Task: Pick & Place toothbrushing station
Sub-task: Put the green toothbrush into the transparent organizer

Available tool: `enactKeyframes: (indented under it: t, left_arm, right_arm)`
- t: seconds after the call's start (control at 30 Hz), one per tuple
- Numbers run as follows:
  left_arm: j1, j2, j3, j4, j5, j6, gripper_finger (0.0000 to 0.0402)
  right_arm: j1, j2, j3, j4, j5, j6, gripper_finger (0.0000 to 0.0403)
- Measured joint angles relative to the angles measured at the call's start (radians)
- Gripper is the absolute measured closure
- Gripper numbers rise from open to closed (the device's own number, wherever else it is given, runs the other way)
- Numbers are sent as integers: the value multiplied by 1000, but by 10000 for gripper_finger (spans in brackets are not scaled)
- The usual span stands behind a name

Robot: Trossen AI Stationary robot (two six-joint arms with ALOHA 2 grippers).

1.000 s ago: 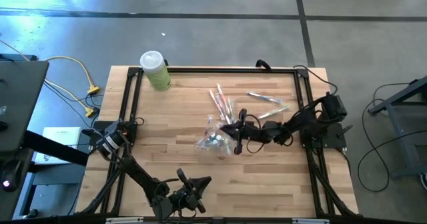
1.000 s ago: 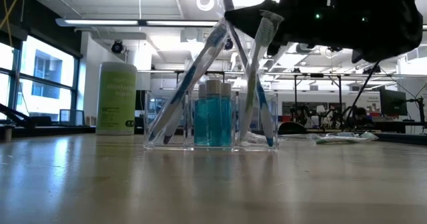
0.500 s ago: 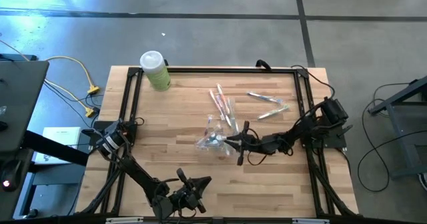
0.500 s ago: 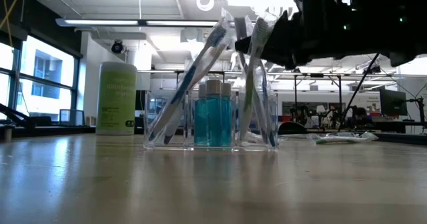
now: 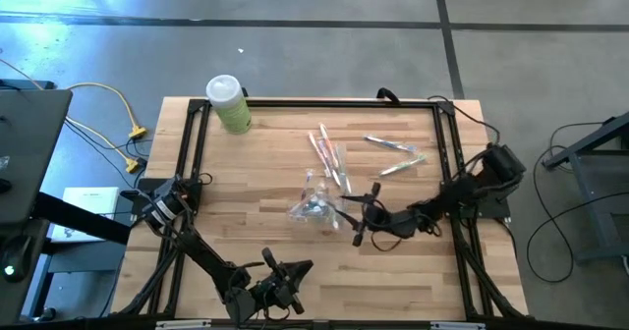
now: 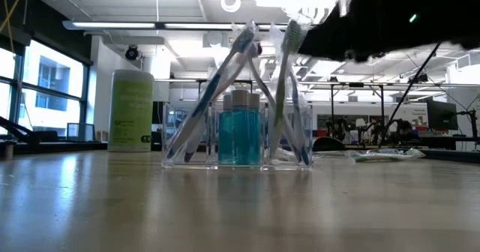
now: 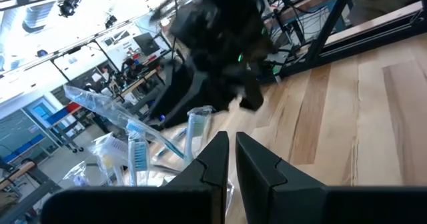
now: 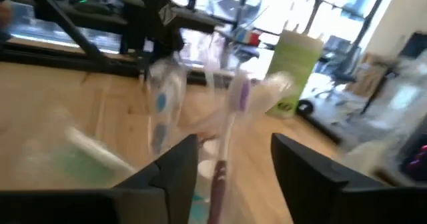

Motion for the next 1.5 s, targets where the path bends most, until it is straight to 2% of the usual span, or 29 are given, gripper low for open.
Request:
enactKeyframes:
  t: [0.13,0.2,0.33,0.43,0.63,0.77,0.87,1.03,1.2,1.37,1.5]
  left_arm:
    - [-2,0,0,0,-14,3,379]
    - [-5,0,0,0,-17,3,379]
    - [-6,0,0,0,-17,-2,379]
    - [-6,0,0,0,-3,-12,379]
    - [-2,0,0,0,27,-21,379]
    - [4,0,0,0,34,-21,379]
    - [6,0,0,0,34,-15,379]
    - [5,0,0,0,35,-12,379]
    - [3,0,0,0,35,-19,379]
    - [-9,0,0,0,34,-20,379]
    - [-14,0,0,0,29,0,379]
  right_arm:
    - [87,-112,0,-126,162,-39,203]
    - [129,-176,0,-227,260,-8,204]
    - [195,-302,0,-494,403,251,218]
    - [215,-391,0,-744,389,492,229]
    - [125,-527,0,-1275,85,988,236]
    - [25,-561,0,-1548,-108,1292,236]
    - [-66,-583,0,-1706,-301,1486,236]
    - [-250,-655,0,-1859,-540,1479,236]
    - [-442,-743,0,-1898,-727,1434,236]
    - [-619,-801,0,-1873,-756,1409,236]
    - [-739,-804,0,-1862,-769,1321,236]
